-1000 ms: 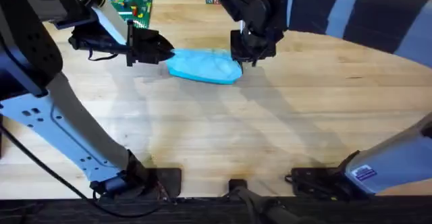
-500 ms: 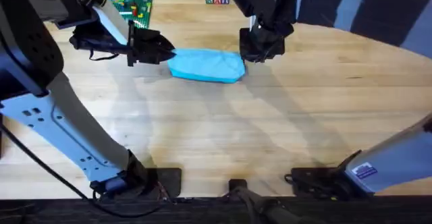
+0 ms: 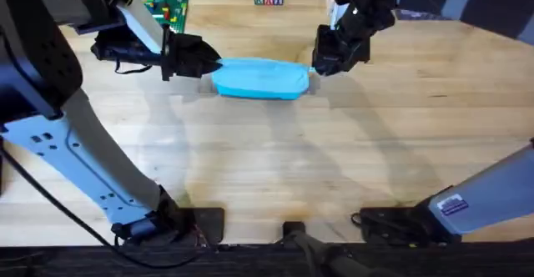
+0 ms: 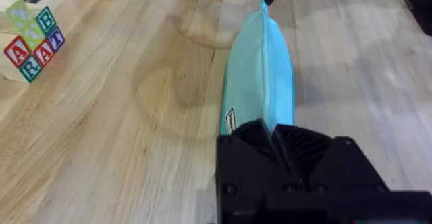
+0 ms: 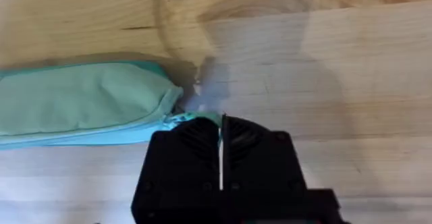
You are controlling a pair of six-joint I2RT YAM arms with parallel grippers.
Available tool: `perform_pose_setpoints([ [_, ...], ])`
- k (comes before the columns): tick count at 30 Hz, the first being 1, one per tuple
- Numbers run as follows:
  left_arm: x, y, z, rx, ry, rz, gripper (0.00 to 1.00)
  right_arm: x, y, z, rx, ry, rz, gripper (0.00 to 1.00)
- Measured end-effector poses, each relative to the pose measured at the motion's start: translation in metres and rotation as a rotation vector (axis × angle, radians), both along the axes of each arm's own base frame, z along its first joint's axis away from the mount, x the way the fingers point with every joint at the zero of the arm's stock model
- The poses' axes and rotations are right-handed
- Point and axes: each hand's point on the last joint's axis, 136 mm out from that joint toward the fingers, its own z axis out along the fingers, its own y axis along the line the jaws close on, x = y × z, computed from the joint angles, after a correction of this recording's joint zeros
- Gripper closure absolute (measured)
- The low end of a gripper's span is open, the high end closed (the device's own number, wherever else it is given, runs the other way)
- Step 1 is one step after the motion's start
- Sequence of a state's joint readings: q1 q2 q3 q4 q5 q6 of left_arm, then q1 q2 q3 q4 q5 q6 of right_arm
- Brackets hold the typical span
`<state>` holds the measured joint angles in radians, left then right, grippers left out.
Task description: Unzip the bag, pick up the pens from the table one at a time and place them inside, then zip the bag closed.
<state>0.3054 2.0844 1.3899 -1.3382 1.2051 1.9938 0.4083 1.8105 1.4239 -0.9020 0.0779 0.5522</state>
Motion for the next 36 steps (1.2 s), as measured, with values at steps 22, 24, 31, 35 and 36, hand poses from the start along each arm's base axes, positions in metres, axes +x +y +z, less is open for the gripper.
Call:
perform_pose_setpoints([
  [22,0.002,0.012,-0.002,0.01,-0.004,0.029,0.961,-0.002,-0.1,-0.033,-0.184,0.112,-0.192,0.971],
  [24,0.002,0.012,-0.002,0.01,-0.004,0.029,0.961,-0.003,-0.101,-0.033,-0.19,0.116,-0.188,0.971],
  [31,0.002,0.012,-0.002,0.009,-0.004,0.029,0.961,-0.006,-0.102,-0.033,-0.2,0.129,-0.171,0.971],
  [35,0.002,0.012,-0.002,0.009,-0.004,0.029,0.961,-0.006,-0.102,-0.028,-0.197,0.117,-0.158,0.971],
  [36,0.002,0.012,-0.002,0.01,-0.004,0.029,0.961,-0.006,-0.102,-0.022,-0.193,0.102,-0.158,0.971],
])
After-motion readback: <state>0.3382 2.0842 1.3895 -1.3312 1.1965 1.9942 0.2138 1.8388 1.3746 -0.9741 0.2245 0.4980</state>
